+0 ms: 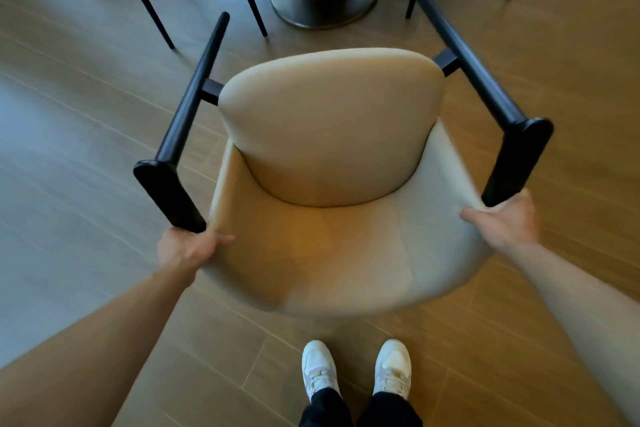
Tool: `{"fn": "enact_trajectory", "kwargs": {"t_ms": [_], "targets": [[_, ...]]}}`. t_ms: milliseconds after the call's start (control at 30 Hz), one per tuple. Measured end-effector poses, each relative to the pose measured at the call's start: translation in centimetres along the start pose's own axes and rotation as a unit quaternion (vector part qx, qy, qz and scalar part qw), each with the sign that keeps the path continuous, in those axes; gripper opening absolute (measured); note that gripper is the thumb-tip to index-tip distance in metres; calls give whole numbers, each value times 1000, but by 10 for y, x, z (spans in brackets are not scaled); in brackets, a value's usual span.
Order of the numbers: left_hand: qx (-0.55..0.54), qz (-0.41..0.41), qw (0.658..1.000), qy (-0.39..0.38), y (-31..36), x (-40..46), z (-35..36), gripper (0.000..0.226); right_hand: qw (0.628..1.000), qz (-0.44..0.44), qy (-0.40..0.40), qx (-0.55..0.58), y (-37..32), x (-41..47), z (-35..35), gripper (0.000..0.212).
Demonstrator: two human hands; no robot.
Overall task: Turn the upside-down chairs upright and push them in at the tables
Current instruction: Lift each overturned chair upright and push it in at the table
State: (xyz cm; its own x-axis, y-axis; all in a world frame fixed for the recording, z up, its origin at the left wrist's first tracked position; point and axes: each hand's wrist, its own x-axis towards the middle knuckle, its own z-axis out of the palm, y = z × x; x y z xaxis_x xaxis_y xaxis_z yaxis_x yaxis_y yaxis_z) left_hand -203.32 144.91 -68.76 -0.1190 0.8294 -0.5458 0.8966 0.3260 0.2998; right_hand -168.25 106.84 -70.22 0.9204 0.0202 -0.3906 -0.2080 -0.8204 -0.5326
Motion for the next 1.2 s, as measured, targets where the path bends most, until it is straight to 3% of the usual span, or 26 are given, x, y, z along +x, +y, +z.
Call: {"fn": "enact_trajectory", "kwargs": {"t_ms": [433, 733, 1200], "targets": [[69, 12, 995, -66, 144, 28, -70, 82, 996, 11, -50, -76, -142, 53, -42, 64], [81, 20, 991, -102, 209, 45, -101, 72, 989, 4, -87, -121, -213, 72, -60, 40], [224, 68, 955, -183, 362, 92, -163, 86, 979, 49, -147, -134, -355, 131, -79, 50]]}}
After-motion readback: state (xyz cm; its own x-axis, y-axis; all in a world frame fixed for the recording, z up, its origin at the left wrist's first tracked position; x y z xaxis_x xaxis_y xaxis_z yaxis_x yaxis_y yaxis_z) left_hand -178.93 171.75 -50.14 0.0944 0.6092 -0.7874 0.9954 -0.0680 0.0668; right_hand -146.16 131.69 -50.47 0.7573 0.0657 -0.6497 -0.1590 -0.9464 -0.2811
